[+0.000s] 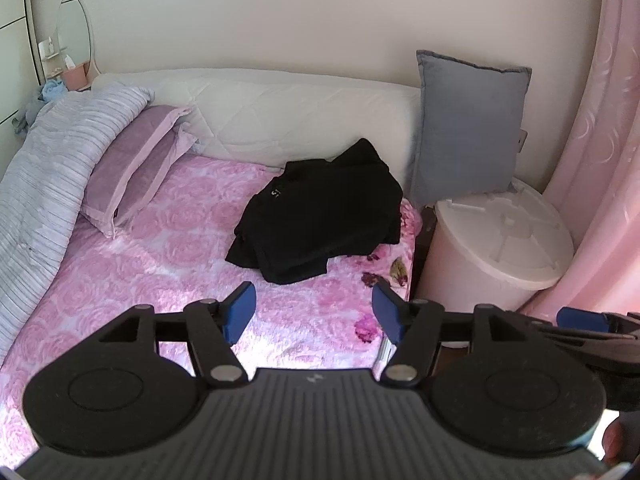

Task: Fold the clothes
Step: 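Move both grippers toward the crumpled black garment on the bed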

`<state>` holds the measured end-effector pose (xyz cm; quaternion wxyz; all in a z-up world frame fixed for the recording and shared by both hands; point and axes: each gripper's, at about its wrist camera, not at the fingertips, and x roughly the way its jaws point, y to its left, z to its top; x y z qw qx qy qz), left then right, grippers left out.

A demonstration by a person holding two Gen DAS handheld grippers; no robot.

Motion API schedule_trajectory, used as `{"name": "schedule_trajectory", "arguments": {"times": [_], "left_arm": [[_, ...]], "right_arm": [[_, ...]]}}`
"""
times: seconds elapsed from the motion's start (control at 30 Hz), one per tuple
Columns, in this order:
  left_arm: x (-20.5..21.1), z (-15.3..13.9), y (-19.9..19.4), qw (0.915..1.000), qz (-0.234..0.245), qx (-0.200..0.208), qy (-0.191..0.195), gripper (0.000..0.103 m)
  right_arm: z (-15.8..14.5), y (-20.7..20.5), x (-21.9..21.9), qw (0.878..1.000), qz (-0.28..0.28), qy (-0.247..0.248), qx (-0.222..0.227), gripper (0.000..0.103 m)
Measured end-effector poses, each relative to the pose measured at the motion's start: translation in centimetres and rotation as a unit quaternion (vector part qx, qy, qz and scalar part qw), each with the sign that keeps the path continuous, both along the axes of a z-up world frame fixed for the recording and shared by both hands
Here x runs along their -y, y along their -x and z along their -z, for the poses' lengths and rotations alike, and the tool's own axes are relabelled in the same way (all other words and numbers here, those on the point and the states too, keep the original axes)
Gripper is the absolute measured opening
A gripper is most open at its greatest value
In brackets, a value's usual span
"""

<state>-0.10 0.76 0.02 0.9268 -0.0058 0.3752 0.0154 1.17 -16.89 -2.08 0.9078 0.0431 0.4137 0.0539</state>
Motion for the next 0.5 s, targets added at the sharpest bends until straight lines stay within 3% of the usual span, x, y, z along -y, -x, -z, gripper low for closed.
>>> {"name": "schedule_trajectory", "arguments": {"times": [0.27,0.37,0.5], "left_arm": [[-2.4,0.4,-0.1,0.9996,-0.022,-0.017,0.01,0.062],[-5.9,1.4,1.2,0.9994,-0.013,-0.015,0.028,0.062],[-6.3,1.7,1.1,0.9992,-0.014,-0.021,0.031,0.062]], "right_arm": [[-0.6,0.7,-2.1,0.999,-0.014,0.03,0.014,0.062],[-0.6,0.4,-3.8,0.999,-0.016,0.036,0.008,0.062],[-0.8,0.4,-4.6,0.999,-0.017,0.044,0.006,0.062]]}}
